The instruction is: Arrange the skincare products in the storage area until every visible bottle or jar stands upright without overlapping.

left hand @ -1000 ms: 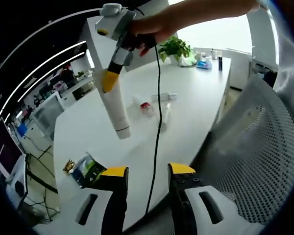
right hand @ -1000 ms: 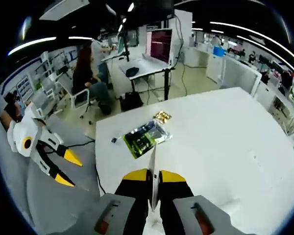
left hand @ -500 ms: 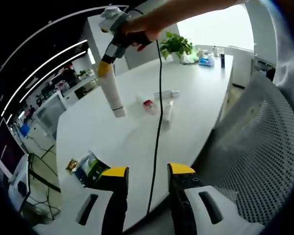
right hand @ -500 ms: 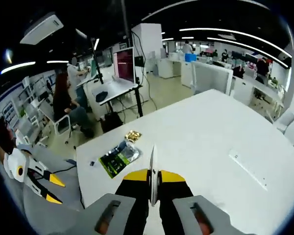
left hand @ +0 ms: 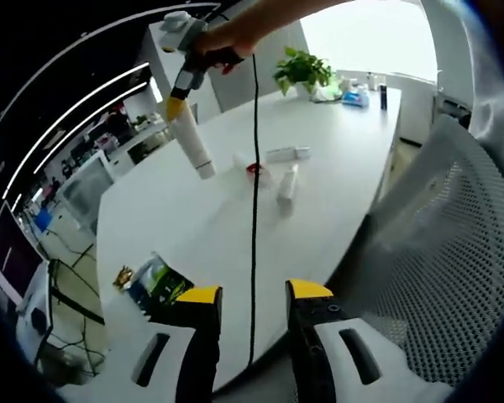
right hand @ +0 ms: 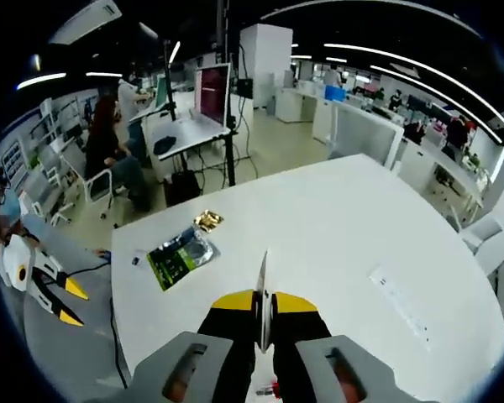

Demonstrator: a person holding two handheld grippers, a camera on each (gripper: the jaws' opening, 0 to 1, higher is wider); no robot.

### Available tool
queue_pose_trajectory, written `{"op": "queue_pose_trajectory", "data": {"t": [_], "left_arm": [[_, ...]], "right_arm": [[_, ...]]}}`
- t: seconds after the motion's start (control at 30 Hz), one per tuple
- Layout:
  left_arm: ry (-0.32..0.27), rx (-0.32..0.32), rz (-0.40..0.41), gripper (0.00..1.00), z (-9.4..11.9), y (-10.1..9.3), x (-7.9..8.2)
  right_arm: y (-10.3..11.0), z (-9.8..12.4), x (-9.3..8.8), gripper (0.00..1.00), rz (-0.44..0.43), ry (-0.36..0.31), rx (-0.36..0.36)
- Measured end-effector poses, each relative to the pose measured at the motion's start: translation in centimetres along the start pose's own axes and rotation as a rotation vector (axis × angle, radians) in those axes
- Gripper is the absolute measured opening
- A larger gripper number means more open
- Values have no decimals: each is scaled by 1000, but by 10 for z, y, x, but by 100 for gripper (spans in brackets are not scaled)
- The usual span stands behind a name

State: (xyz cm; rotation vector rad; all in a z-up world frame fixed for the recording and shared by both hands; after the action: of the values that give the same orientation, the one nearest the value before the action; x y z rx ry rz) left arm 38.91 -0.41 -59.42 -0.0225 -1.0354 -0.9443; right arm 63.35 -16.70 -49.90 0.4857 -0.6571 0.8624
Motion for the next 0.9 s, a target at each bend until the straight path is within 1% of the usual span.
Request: {"op": "queue_pose_trajectory", "data": {"t": [0.23,0.37,0.5,0.77,0.9], "left_arm": [[-1,8,3,27,0,2,0],[5,9,1,27,-1,2,-1],[14,10,-1,27,-2,2,-2],[22,13,1,27,-2,3,-4],[25,15,1,26,-3,3,-4]], "right_arm": [[-17,5,-2,0,33,49,-2],[-25,5,-2,0,45,70,12],[-28,1,-4,0,56,93,34],[-33,-12,-18,0,68,140,63],[-35,-15,-21,0,68,143,68]]}}
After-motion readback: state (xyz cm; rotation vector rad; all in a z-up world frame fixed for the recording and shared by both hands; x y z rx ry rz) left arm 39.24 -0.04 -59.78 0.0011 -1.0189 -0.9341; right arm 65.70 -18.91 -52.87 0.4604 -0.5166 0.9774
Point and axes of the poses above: the point that each gripper's makers call its tool centre point, and the gripper's own axes: z roughly backward along the fingers, y roughly to its left, x roughly out of its top, the point moved 1 cm from there along z, roughly backward along the fingers, and after that the axes turned 15 degrees about x, right-handed, at the moved point
